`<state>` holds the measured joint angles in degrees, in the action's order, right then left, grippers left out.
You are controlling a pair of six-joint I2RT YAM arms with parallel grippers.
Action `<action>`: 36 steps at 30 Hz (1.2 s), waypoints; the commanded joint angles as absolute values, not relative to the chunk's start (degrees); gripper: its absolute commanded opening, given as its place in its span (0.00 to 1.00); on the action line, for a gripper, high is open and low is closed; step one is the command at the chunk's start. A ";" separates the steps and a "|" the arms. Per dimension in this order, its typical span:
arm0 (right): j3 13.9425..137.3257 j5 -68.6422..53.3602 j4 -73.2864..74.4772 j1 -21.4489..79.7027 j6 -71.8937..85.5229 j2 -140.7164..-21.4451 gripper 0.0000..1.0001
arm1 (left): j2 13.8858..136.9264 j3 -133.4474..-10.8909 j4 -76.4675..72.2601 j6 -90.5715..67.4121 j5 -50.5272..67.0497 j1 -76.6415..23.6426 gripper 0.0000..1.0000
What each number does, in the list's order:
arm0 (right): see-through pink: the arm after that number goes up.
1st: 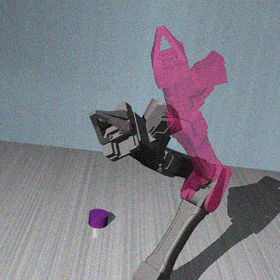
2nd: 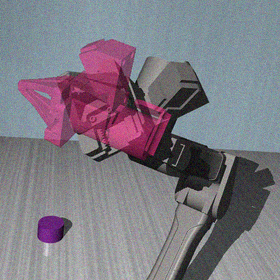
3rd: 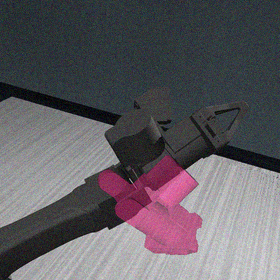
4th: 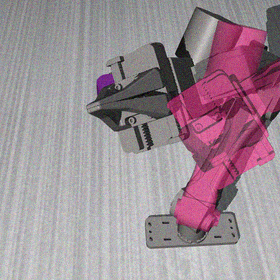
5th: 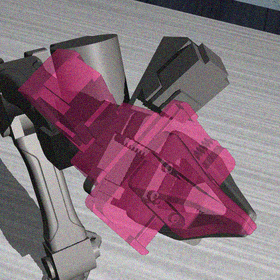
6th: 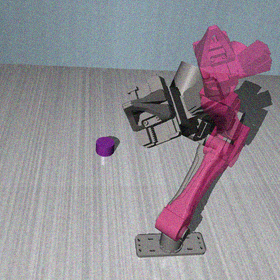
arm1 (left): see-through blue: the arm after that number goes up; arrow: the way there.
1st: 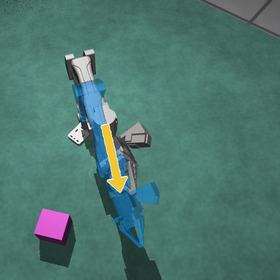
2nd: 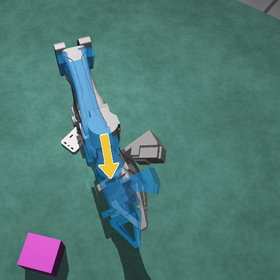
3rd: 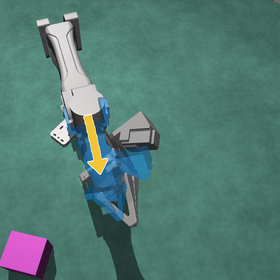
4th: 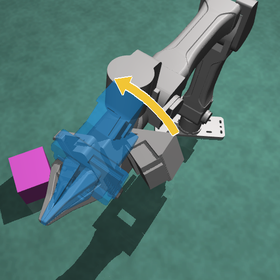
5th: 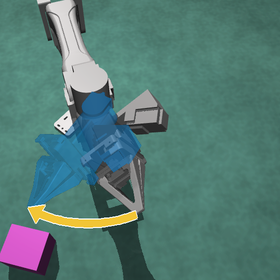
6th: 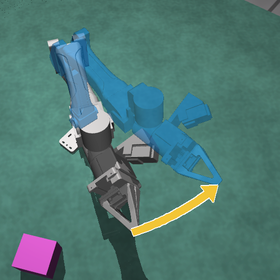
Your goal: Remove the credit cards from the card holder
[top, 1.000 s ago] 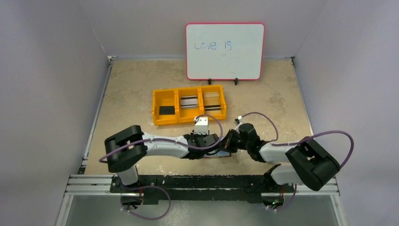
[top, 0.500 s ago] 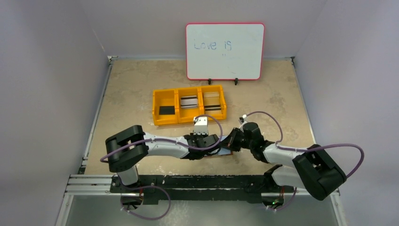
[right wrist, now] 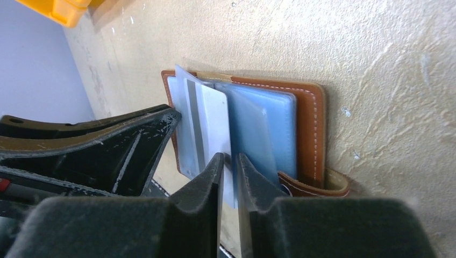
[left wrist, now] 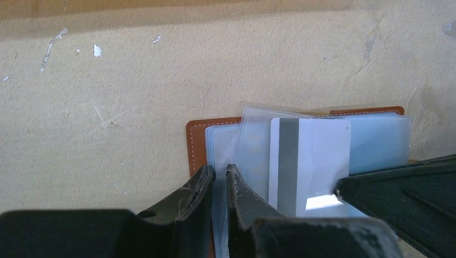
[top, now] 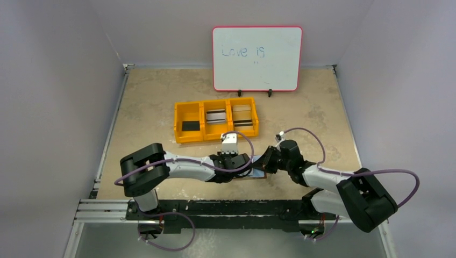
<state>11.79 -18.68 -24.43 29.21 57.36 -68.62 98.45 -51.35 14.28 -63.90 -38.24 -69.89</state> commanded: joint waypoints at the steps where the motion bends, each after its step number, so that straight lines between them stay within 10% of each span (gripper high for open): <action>1: 10.59 -17.97 -27.49 29.05 58.00 -69.74 0.21 | 101.13 -48.72 15.60 -62.22 -32.70 -70.13 0.13; 10: 6.53 -19.78 -38.62 29.01 62.12 -74.03 0.29 | 101.69 -48.49 15.31 -62.42 -32.17 -70.48 0.11; 16: 7.31 -19.73 -39.96 29.04 62.48 -75.89 0.11 | 101.67 -48.73 15.61 -62.70 -32.42 -70.48 0.10; 36: 11.93 -6.05 -4.29 28.92 56.80 -51.86 0.00 | 98.95 -48.92 14.56 -63.30 -34.34 -70.31 0.06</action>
